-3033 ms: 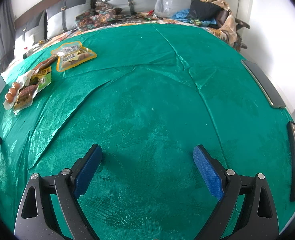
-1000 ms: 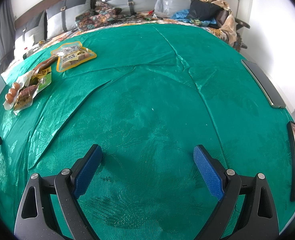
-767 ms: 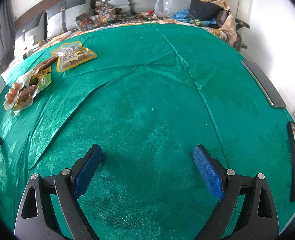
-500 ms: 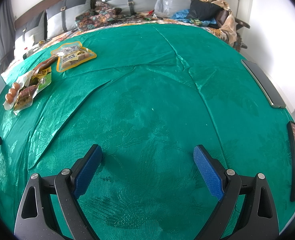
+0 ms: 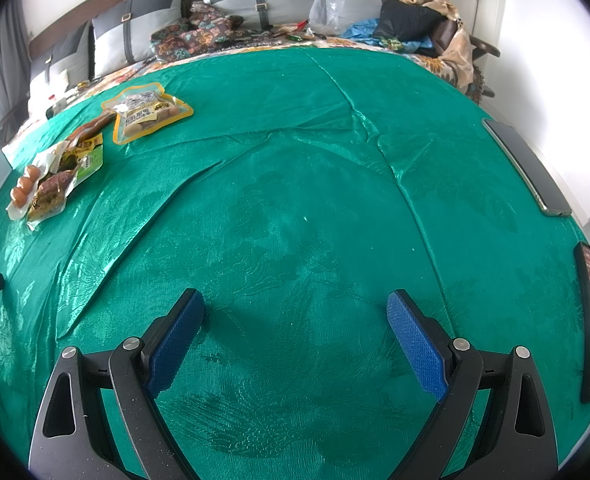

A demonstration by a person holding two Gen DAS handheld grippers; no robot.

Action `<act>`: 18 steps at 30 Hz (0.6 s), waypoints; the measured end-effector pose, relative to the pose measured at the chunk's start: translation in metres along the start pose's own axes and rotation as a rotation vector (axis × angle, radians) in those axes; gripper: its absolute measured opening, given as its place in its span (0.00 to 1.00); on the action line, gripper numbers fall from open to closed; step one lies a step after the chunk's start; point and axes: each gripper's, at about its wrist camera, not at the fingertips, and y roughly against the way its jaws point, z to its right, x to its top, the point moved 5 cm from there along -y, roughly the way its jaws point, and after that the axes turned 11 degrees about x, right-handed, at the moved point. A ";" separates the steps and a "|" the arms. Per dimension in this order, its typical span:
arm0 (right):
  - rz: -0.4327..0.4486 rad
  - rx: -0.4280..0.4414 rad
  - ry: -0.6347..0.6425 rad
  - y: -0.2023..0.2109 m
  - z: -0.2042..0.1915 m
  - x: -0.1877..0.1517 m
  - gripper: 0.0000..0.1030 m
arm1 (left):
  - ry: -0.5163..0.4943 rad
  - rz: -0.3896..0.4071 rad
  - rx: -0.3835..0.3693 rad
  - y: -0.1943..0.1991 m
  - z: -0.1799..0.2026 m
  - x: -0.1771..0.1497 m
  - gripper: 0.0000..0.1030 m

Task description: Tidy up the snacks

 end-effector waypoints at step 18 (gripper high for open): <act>0.000 -0.001 0.000 0.000 0.000 0.000 0.92 | -0.107 -0.087 -0.130 0.001 0.005 0.025 1.00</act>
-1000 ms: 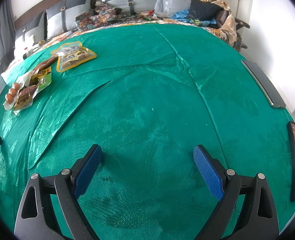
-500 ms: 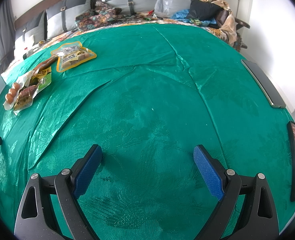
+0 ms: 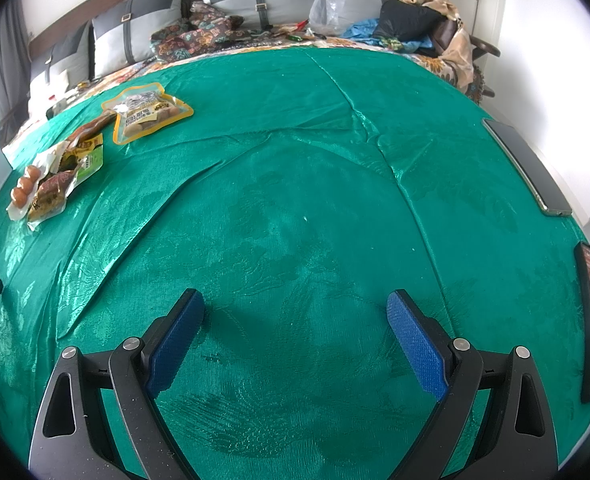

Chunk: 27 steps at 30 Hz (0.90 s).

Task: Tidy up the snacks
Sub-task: 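Grasp the three-sausage pack on white paper with the left gripper and lift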

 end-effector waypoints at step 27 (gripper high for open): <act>0.000 0.000 0.000 0.000 0.000 0.000 0.92 | 0.058 -0.057 -0.019 0.017 -0.015 0.019 0.61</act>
